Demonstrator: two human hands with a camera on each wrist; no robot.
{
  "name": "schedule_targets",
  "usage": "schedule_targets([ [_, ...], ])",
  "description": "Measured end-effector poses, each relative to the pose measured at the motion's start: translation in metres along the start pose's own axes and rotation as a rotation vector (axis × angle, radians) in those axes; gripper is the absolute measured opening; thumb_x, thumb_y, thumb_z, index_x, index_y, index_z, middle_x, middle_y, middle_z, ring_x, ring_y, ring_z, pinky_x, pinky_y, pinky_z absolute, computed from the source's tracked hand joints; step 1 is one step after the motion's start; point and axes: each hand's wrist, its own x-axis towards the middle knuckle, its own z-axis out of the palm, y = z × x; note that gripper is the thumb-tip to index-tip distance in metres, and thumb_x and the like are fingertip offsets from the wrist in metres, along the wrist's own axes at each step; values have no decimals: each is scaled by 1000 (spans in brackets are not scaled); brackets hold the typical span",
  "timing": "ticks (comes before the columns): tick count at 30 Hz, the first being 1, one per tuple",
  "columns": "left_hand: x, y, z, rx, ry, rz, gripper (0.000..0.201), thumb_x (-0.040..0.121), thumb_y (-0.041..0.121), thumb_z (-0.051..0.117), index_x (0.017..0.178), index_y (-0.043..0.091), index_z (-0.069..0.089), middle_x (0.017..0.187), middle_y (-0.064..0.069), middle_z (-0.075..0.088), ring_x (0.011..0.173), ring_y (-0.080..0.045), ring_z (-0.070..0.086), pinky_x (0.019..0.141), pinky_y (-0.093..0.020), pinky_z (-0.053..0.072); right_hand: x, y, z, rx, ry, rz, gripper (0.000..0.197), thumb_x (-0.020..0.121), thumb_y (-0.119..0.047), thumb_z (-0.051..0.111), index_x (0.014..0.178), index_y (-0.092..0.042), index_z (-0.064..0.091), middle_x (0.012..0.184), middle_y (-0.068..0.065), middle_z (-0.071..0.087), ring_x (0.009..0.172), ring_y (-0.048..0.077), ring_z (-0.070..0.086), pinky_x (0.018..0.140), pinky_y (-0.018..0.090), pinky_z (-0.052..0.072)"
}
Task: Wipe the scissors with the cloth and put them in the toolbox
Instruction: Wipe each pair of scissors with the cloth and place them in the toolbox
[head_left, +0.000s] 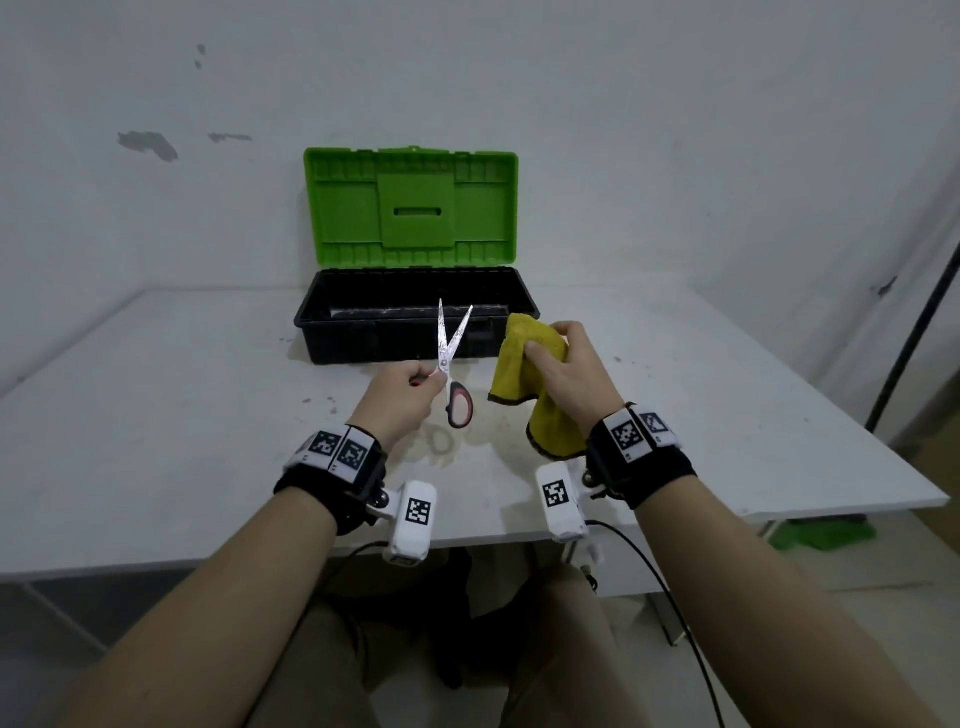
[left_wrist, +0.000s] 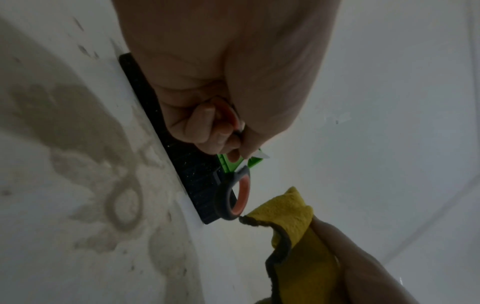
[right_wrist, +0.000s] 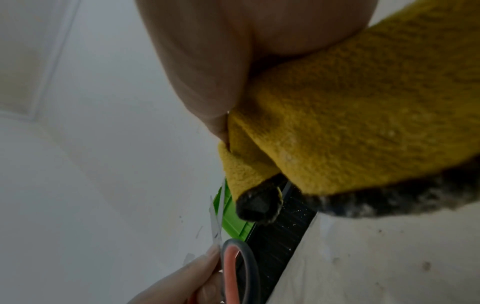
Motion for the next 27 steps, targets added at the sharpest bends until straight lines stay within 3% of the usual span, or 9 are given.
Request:
schedule_targets([
  [3,3,3,10,-11,-5,16,23,97,28,60,96,7,71,71,-4,50,62,-18,47,59,-31,40,3,8,-8,-10,36,-100,20,93,-40,53,103,-22,57,94,-5,63,90,14,60,78,32,48],
  [8,4,5,20,-10,-49,2,20,96,25,63,88,7,69,67,-2,48,61,-19,44,55,-28,37,12,17,-25,-45,75,-215,24,96,-35,52,90,-15,63,86,3,65,80,17,61,69,29,45],
  [13,0,5,18,-42,-154,-38,8,92,25,68,87,19,69,70,2,47,60,-15,43,50,-23,35,8,20,-35,-38,20,-189,21,100,-31,46,100,-14,58,95,1,64,88,15,58,73,25,45],
  [18,-8,6,15,-28,-234,-28,15,89,24,75,77,18,67,61,6,40,47,-5,36,42,-15,31,-1,17,-30,43,-89,-40,27,97,-41,45,107,-19,58,104,-3,63,99,13,59,88,35,48],
  [21,-10,6,16,-24,-244,-34,15,88,26,75,80,16,69,63,4,39,44,-2,35,41,-12,31,-9,17,-26,58,-149,7,31,87,-50,57,105,-24,59,100,-4,66,94,14,64,82,35,53],
  [24,-11,7,16,-25,-236,-54,19,93,32,68,87,14,73,64,3,41,47,-6,36,41,-14,30,-12,19,-23,-33,-185,-75,25,84,-37,68,104,-23,61,94,-2,69,86,15,67,77,36,57],
  [27,-12,5,17,-8,-222,-64,28,98,35,59,91,13,75,63,3,44,49,-9,36,42,-17,30,-13,21,-23,-54,-211,-113,15,89,-31,65,100,-21,62,92,-2,69,85,14,65,77,33,54],
])
